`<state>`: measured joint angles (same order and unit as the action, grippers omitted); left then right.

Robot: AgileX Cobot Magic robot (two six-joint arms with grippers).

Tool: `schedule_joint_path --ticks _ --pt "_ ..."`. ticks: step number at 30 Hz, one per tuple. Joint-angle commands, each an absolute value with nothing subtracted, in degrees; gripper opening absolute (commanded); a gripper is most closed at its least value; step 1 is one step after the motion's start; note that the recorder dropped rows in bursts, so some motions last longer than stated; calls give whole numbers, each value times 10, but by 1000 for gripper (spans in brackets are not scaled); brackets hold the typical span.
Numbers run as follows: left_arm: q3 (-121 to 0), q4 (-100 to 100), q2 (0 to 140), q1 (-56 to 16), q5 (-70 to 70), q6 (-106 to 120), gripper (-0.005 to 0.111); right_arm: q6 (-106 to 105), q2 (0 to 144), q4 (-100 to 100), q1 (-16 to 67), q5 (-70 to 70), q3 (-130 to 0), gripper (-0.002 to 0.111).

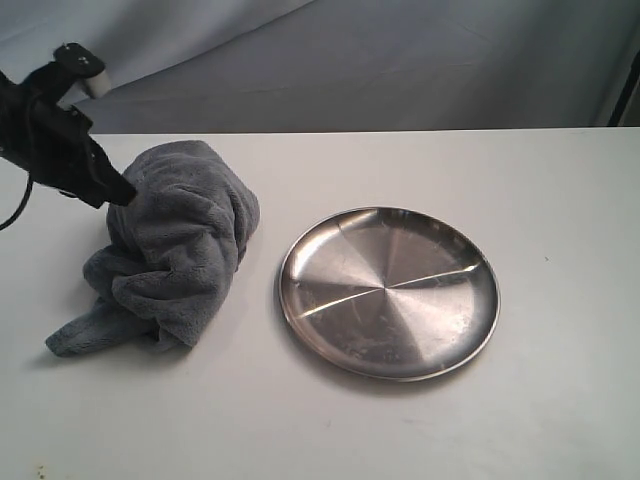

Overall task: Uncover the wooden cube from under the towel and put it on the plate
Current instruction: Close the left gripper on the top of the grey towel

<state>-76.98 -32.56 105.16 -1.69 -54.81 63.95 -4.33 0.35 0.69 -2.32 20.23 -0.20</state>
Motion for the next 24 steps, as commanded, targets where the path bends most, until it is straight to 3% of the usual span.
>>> schedule_joint_path --ticks 1,11,15,18,21,22,24 --pt "-775 -407 1061 -34 -532 716 0 -43 0 6 -21 199 0 0" --pt "-775 -489 1061 -37 -483 763 1 -43 0 6 -21 199 0 0" --pt "-775 -491 1061 -37 -477 765 9 -43 0 6 -21 199 0 0" --pt "-775 -483 1061 -37 -467 765 27 -43 0 6 -21 199 0 0" --pt "-775 -455 1061 -37 -482 751 61 -43 0 6 -21 199 0 0" --pt "-775 -447 1061 -37 -479 738 79 -43 0 6 -21 199 0 0" --pt "-775 -445 1063 -37 -459 717 104 -43 0 6 -21 199 0 0"
